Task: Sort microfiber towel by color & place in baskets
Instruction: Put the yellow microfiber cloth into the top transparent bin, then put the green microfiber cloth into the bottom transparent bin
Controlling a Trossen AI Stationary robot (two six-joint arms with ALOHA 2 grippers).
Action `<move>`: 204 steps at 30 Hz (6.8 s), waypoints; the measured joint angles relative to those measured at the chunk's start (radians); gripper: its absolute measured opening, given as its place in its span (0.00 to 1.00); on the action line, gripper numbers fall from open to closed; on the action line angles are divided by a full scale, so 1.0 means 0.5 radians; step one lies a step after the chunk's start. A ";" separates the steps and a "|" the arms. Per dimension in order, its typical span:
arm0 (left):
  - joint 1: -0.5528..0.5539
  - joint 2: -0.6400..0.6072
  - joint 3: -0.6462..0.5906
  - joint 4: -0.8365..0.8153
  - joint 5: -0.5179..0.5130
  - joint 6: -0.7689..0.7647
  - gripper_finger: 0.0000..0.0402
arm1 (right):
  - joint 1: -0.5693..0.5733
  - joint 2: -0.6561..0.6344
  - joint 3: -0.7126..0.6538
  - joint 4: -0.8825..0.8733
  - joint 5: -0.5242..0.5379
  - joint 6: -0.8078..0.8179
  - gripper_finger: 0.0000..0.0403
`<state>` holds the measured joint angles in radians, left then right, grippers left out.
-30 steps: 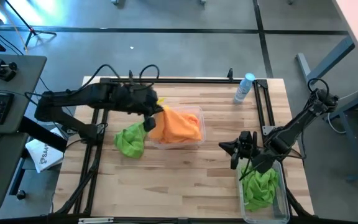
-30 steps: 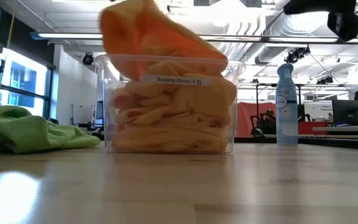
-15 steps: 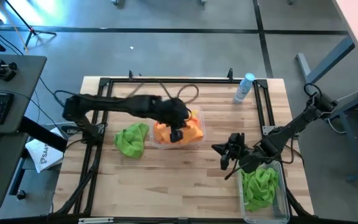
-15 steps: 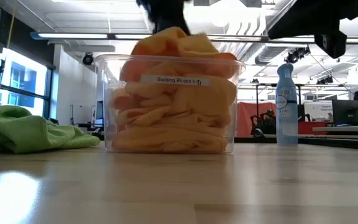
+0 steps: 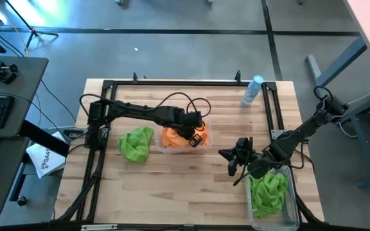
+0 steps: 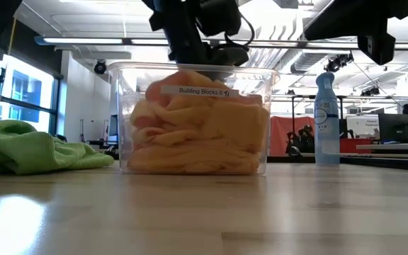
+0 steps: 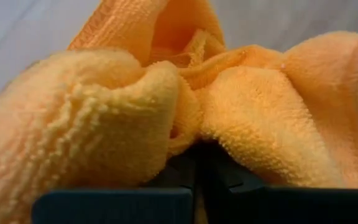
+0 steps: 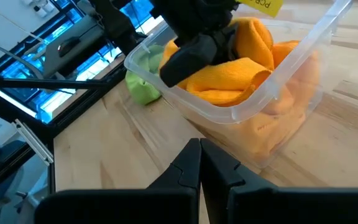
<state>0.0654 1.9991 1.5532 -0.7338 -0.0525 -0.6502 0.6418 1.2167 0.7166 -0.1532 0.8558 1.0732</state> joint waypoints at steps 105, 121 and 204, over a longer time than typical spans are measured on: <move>-0.284 -1.820 -1.734 -0.818 -0.167 -1.048 0.21 | -0.084 0.000 0.001 0.002 -0.088 -0.052 0.00; -0.285 -1.801 -1.723 -0.748 -0.070 -0.976 0.01 | -0.085 0.000 0.001 -0.014 -0.087 -0.053 0.00; -0.082 -0.604 1.453 -0.571 0.158 0.836 0.00 | -0.958 0.631 2.019 -0.655 -0.748 -2.164 0.59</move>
<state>0.0246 1.6970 2.2799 -1.0193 0.0264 -0.2321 0.1628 1.5322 1.7259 -0.4808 0.4816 -0.0086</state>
